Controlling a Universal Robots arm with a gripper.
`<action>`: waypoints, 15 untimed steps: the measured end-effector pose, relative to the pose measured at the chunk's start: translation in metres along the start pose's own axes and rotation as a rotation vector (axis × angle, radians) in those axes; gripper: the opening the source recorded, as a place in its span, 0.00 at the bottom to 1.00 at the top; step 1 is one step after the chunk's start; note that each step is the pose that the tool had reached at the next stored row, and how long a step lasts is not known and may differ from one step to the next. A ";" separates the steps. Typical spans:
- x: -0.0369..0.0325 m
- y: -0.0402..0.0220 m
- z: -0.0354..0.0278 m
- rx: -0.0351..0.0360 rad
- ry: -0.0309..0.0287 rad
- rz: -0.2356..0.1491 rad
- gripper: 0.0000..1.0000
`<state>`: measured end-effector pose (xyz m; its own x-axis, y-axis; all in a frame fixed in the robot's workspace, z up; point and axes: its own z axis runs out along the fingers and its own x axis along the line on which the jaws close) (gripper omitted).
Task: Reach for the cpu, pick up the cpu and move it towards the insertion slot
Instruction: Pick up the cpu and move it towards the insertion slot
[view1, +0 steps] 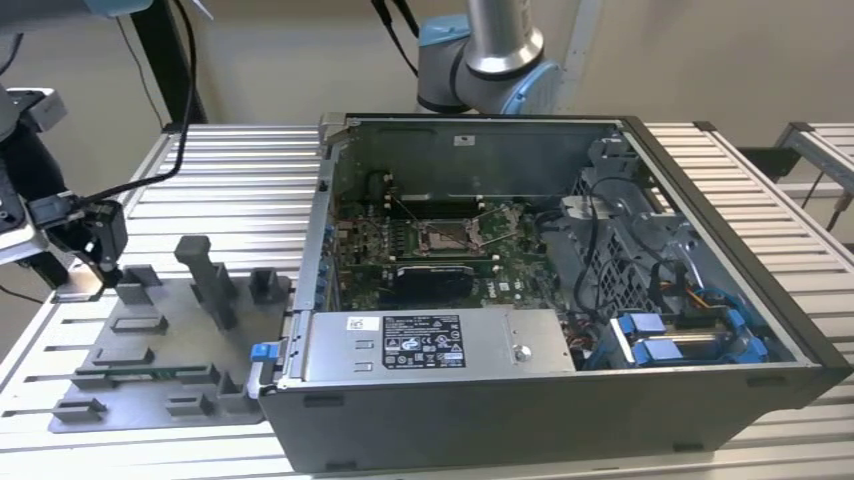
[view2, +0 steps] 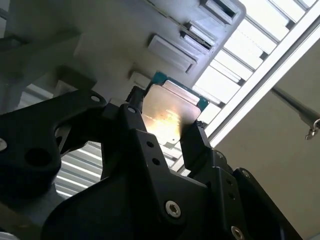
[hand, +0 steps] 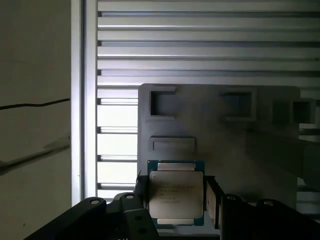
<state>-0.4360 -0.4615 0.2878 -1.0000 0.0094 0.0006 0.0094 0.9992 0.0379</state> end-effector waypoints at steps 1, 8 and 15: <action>0.0000 0.0001 -0.0021 0.0000 -0.0001 0.000 0.00; 0.0000 0.0009 -0.0229 0.0000 0.0000 0.000 0.00; 0.0000 0.0021 -0.0547 0.0000 -0.0001 -0.001 0.00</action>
<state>-0.4360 -0.4615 0.3425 -1.0000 0.0087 0.0005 0.0087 0.9992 0.0379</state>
